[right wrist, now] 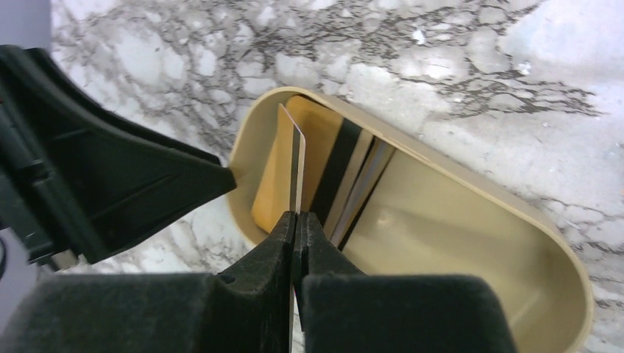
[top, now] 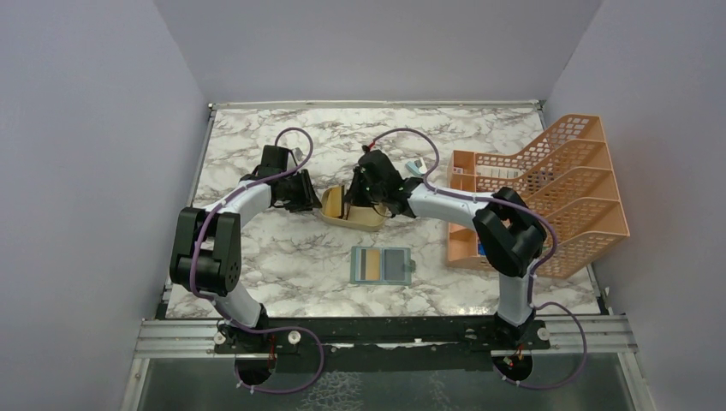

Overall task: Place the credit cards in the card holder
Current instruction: Pick up the credit card from the storage box.

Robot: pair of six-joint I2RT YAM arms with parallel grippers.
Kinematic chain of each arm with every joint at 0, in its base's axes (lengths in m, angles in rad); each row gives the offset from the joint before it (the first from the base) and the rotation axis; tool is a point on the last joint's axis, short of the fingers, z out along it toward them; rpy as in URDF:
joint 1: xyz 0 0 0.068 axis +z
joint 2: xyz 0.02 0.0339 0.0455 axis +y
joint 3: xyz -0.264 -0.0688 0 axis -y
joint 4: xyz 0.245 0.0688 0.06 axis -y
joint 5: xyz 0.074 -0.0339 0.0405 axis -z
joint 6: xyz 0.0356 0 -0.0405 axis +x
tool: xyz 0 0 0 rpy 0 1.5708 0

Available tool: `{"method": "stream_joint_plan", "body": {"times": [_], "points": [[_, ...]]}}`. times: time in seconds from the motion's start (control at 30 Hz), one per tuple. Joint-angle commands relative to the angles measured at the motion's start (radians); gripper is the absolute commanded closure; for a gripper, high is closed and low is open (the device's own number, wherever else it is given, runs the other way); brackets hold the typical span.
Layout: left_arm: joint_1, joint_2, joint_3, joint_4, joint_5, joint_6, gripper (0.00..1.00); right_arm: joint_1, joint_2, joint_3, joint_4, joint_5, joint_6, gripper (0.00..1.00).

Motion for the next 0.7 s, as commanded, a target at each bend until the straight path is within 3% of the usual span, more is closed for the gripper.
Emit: {"method": "stream_joint_plan", "body": {"times": [0.0, 0.3, 0.5, 0.67], "points": [[0.005, -0.045, 0.020, -0.028, -0.004, -0.016, 0.65, -0.012, -0.044, -0.031, 0.065, -0.135, 0.006, 0.99], [0.006, -0.172, 0.081, -0.061, 0.021, 0.013, 0.56, -0.020, -0.208, -0.115, 0.074, -0.201, 0.052, 0.99], [0.006, -0.226, 0.045, 0.042, 0.239, 0.000, 0.49, -0.022, -0.372, -0.234, 0.079, -0.200, 0.095, 0.99], [0.005, -0.250, -0.030, 0.240, 0.515, -0.148, 0.46, -0.023, -0.488, -0.325, 0.113, -0.240, 0.162, 0.99]]}}
